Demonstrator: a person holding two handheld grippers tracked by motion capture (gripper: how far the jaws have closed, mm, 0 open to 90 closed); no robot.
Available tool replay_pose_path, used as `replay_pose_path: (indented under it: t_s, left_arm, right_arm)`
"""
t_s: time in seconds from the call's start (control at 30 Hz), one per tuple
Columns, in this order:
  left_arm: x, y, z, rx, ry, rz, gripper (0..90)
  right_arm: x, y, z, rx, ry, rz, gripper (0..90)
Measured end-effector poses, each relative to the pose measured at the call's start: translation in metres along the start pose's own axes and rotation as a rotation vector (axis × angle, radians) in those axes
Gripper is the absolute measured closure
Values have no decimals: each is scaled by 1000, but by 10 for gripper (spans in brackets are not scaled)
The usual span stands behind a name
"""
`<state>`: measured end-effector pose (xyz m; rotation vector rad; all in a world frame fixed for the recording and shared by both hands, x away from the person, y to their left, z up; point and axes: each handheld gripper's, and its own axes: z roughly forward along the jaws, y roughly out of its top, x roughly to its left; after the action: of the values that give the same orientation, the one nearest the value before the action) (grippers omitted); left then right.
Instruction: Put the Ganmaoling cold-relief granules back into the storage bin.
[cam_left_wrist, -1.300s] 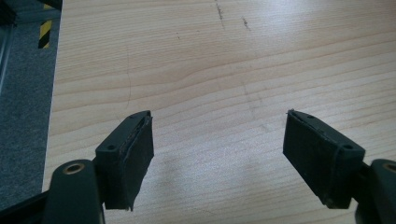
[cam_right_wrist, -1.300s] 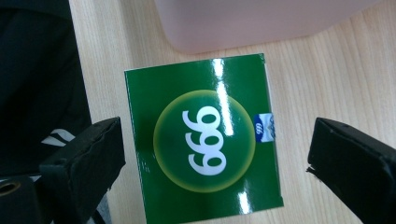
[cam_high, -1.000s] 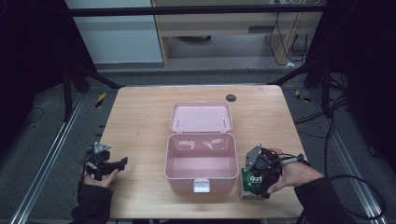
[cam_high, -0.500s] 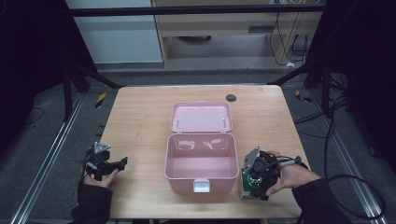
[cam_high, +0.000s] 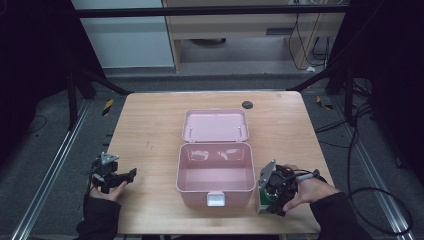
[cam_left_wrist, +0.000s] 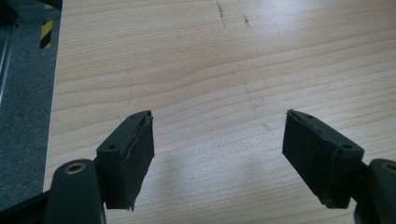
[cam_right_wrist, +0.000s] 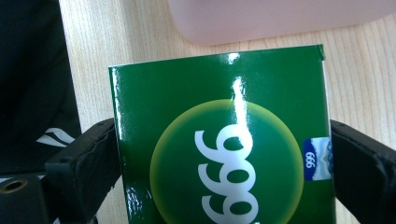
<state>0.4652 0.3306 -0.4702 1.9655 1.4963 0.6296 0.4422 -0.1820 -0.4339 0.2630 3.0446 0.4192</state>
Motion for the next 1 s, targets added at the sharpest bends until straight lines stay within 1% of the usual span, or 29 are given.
replay_pose_path:
  t_s: [0.1, 0.13, 0.2, 0.33, 0.47, 0.63, 0.73, 0.8, 0.87, 0.9, 0.93, 1.0]
  left_arm:
    - [1, 0, 0, 1, 0, -1, 243]
    - [1, 0, 0, 1, 0, -1, 243]
    - [0, 0, 0, 0, 0, 0, 244]
    - [0, 0, 0, 1, 0, 0, 244]
    - [0, 0, 0, 1, 0, 0, 244]
    - [0, 0, 0, 2, -1, 0, 245]
    - [0, 0, 0, 2, -1, 1, 245]
    - [0, 0, 0, 1, -1, 1, 245]
    - [0, 0, 0, 1, -1, 0, 246]
    - [0, 0, 0, 1, -1, 0, 246]
    - [0, 0, 0, 1, -1, 0, 246]
    - [0, 0, 0, 2, -1, 0, 246]
  right_arm:
    - [0, 1, 3, 16, 1, 3, 73]
    - [-1, 1, 3, 22, 1, 0, 91]
    - [-2, 1, 4, 20, 6, 7, 100]
    - [-2, 1, 3, 16, 7, 1, 123]
    - [-2, -1, 1, 9, 8, 7, 146]
    - [-2, -2, 0, 9, 11, 2, 157]
    - [-2, -2, -1, 16, 16, 9, 160]
    - [-1, -2, -3, 26, 16, 17, 161]
    - [-2, -2, -6, 22, 12, 10, 162]
    - [-1, -2, -8, 20, 11, 16, 162]
    - [-2, -2, -11, 15, 10, 9, 162]
    - [-1, -1, -16, 14, 8, 13, 162]
